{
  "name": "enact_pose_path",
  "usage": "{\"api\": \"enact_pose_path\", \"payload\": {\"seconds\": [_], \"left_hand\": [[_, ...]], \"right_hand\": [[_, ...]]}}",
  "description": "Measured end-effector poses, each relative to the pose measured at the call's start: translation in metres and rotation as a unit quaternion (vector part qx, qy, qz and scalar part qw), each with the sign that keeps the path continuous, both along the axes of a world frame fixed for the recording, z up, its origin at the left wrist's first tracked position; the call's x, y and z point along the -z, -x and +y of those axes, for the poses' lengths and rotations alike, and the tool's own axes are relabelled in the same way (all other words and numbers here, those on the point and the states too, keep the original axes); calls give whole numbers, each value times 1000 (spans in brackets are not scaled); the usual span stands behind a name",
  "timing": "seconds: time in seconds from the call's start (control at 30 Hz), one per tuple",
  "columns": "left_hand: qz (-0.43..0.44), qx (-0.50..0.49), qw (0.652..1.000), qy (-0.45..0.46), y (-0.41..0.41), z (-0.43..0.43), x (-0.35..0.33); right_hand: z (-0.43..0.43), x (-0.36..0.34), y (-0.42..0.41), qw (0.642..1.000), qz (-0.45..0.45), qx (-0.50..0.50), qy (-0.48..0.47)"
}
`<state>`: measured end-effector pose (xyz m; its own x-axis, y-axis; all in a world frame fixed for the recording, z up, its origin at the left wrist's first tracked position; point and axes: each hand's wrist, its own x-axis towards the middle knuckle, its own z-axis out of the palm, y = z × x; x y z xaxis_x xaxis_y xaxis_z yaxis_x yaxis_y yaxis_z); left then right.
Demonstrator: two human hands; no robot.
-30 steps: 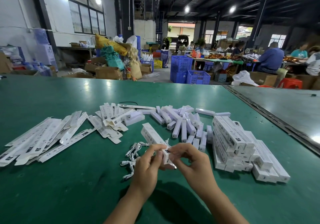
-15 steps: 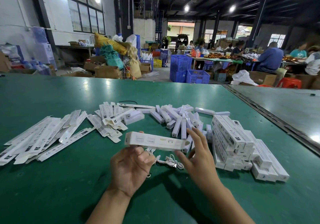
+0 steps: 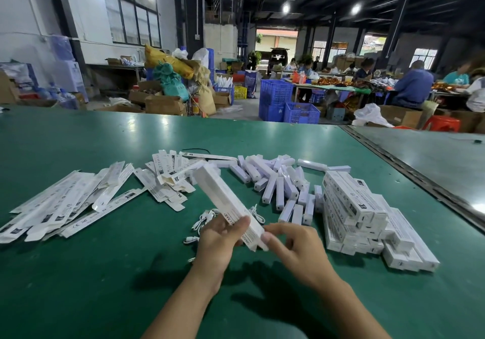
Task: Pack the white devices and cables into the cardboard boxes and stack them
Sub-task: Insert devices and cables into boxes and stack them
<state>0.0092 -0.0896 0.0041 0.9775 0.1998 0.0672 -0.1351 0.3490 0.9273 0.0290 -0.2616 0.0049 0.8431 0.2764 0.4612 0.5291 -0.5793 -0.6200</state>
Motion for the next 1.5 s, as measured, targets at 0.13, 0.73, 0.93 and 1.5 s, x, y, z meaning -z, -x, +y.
{"api": "enact_pose_path", "payload": {"seconds": [0.13,0.73,0.93,1.5], "left_hand": [[16,-44,997,58,-2,2,-1],[54,-191,964,178,-11,12,-2],[50,-217,954,202,-12,15,-5],[54,-216,946,236,-11,18,-8]], "right_hand": [[-13,10,-15,977,40,198,72],[-8,-1,-17,944,63,320,-47],[6,-12,3,954,64,187,-224],[11,-7,9,980,37,-8,-195]]}}
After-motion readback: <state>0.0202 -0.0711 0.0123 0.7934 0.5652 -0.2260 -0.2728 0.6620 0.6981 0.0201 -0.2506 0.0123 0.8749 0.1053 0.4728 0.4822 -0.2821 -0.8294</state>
